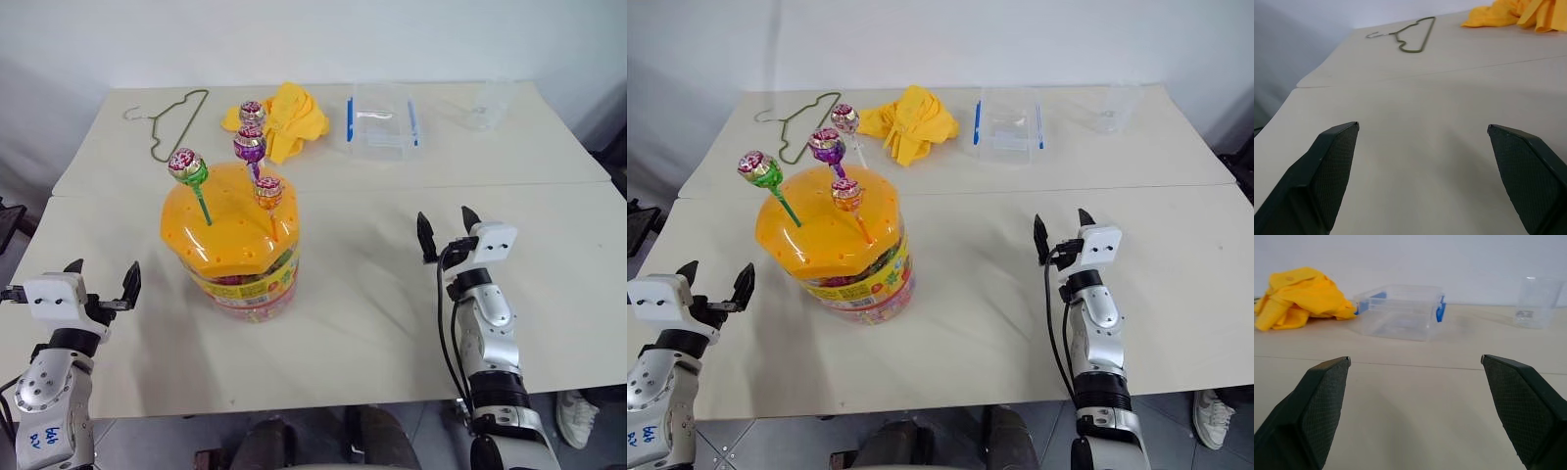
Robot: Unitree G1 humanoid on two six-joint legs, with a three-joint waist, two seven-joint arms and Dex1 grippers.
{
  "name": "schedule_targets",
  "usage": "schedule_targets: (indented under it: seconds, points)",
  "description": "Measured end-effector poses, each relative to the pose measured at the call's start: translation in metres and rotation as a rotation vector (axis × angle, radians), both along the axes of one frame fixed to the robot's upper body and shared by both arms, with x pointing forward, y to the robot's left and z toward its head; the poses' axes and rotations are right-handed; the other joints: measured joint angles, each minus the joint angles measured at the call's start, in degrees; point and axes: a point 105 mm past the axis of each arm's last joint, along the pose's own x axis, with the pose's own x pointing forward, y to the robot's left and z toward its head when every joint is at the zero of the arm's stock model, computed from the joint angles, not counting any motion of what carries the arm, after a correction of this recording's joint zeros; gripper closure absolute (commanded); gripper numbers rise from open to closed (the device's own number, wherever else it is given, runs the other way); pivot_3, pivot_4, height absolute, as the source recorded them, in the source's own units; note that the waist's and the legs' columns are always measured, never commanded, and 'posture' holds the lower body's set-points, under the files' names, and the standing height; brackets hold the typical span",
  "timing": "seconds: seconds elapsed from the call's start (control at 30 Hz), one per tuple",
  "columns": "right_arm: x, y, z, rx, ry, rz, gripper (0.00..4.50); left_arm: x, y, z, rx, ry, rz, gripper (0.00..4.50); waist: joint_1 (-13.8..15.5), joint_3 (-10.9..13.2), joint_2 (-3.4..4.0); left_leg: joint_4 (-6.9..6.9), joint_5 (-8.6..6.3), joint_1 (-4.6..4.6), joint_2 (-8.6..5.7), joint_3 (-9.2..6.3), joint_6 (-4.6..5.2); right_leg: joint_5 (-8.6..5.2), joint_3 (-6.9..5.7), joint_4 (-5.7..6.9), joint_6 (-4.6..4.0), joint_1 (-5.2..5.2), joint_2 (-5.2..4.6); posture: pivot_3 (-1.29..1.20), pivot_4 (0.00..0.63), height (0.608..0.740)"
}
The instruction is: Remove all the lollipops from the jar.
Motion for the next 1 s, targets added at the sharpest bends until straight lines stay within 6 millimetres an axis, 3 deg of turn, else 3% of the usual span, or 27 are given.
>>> schedule_targets:
  seconds: [0.23,0.4,0.57,0.7,0.77,0.87,1.0]
  points:
    - [-0.013,0.017,0.016,-0.023,-0.051,0.257,0.0,-0.005,-0.006,0.018,-0.063,-0.069,-0.169,0.03,0.0,0.0,0.0,0.0,-0.01,-0.02,0.05,-0.03,0.0,0.0,0.0,-0.05,0.0,0.0,-0.03,0.0,0.15,0.74]
    - [-0.044,0.025,0.054,-0.073,-0.101,0.587,0.0,-0.024,0.001,0.058,-0.102,-0.081,-0.414,0.03,0.2,0.0,0.04,0.01,-0.02,-0.05,0.1,-0.09,0.02,-0.01,-0.03,-0.17,-0.02,0.03,-0.06,0.0,0.15,0.74]
    - [-0.087,0.02,0.102,-0.181,-0.17,0.838,0.0,-0.061,-0.003,0.09,-0.079,0.103,-0.711,0.03,0.2,0.1,0.11,-0.08,-0.08,-0.04,0.11,-0.13,0.04,-0.03,-0.06,-0.32,-0.05,0.07,-0.08,0.0,0.15,0.74]
    - [-0.111,0.025,0.101,-0.307,-0.158,0.967,0.0,-0.069,-0.012,0.111,-0.051,0.131,-0.854,0.03,0.6,0.1,0.13,-0.06,-0.09,-0.04,0.08,-0.17,0.04,-0.03,-0.11,-0.5,-0.06,0.13,-0.1,0.0,0.15,0.74]
    - [-0.114,0.023,0.095,-0.317,-0.124,0.988,0.0,-0.065,-0.024,0.122,-0.048,0.092,-0.935,0.03,0.7,0.1,0.13,-0.05,-0.09,-0.03,0.04,-0.16,0.05,-0.02,-0.07,-0.48,-0.05,0.13,-0.14,0.0,0.15,0.74]
    - [-0.12,0.023,0.096,-0.33,-0.103,1.023,0.0,-0.059,-0.064,0.131,-0.045,0.067,-1.122,0.03,0.6,0.1,0.15,-0.06,-0.09,-0.03,0.04,-0.17,0.04,-0.01,-0.05,-0.29,-0.03,0.12,-0.16,0.0,0.15,0.74]
    - [-0.134,0.041,0.109,-0.344,-0.176,1.095,0.0,-0.056,-0.108,0.14,-0.026,0.054,-1.313,0.03,0.1,0.1,0.22,-0.1,-0.1,-0.05,0.07,-0.15,-0.03,-0.01,-0.06,-0.29,-0.03,0.04,-0.07,0.0,0.15,0.74]
